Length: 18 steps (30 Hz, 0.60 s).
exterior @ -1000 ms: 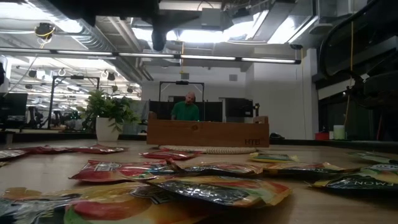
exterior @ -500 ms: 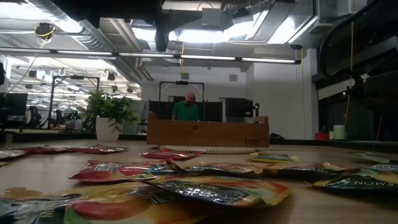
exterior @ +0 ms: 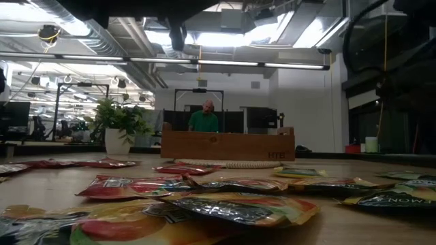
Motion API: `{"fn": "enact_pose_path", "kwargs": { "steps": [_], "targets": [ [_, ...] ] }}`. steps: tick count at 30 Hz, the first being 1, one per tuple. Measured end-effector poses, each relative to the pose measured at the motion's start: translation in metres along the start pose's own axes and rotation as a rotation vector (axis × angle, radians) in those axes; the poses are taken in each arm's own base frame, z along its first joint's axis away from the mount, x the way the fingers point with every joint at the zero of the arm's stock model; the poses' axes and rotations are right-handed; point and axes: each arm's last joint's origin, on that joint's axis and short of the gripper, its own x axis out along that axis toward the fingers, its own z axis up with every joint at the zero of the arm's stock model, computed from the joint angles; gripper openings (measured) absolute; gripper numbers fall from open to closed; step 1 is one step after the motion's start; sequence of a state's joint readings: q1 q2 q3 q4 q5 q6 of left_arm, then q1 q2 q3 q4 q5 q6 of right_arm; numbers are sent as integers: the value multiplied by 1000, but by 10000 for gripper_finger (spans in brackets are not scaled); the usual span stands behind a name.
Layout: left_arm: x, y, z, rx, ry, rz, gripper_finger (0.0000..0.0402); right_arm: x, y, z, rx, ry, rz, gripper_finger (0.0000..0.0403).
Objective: Pick & Place Tea
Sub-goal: Put the yellow tea bag into the right section of the wooden organizer
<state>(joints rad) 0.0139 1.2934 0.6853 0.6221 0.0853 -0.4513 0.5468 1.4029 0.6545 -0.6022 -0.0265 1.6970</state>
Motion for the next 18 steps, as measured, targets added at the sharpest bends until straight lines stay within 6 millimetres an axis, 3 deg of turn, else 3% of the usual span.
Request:
{"fn": "enact_pose_path", "kwargs": {
  "steps": [11, 18],
  "targets": [
    [-2, -2, 3, -10, -7, -19, 10, -18, 19, -3, 3, 2, 55, 35],
    [-2, -2, 3, -32, -7, -19, 8, -20, 22, -3, 171, 9, 74, 38]
  ]
}}
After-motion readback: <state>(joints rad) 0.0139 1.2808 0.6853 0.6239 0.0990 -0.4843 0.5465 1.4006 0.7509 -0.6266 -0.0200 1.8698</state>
